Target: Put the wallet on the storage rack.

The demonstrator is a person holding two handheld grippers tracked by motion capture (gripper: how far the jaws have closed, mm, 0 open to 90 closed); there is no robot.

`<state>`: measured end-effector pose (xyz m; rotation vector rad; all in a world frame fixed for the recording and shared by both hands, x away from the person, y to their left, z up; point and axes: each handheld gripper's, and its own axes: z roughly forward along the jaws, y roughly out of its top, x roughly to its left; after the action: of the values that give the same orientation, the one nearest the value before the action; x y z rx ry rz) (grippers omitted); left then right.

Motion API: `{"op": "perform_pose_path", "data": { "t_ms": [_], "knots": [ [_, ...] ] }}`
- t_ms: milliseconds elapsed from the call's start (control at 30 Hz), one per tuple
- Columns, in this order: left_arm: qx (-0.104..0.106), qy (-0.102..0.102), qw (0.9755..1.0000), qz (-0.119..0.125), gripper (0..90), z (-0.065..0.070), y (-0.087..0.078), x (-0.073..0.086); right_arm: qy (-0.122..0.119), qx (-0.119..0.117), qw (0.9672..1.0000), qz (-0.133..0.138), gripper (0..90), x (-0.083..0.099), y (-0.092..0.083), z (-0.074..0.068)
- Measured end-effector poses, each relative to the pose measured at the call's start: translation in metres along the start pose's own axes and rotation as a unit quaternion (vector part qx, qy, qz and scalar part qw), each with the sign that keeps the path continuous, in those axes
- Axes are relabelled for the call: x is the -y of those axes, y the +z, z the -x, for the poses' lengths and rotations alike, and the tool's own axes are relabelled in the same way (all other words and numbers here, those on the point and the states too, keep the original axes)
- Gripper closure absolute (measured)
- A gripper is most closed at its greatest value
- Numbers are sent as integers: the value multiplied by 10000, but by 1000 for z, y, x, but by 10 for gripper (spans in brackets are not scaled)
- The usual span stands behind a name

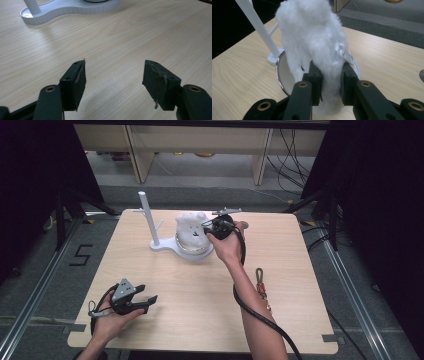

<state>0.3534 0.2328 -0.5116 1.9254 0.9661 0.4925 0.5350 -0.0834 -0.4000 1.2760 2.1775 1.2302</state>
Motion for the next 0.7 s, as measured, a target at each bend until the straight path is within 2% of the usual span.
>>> {"op": "perform_pose_path", "data": {
  "t_ms": [433, 567, 600, 700],
  "knots": [
    [-19, -7, 10000, -14, 345, 0, 0, 0, -51, 179, 9998, -94, 719, 2, 10, -2],
    [6, 2, 10000, -4, 345, 0, 0, 0, -46, 262, 9996, -137, 664, 1, 10, -3],
    [7, 0, 10000, -2, 345, 0, 0, 0, -39, 322, 9995, -70, 611, 1, 9, -3],
    [-24, -7, 10000, -7, 343, 1, 0, 0, -93, 358, 9993, 19, 565, 1, 9, -2]
  ]
}}
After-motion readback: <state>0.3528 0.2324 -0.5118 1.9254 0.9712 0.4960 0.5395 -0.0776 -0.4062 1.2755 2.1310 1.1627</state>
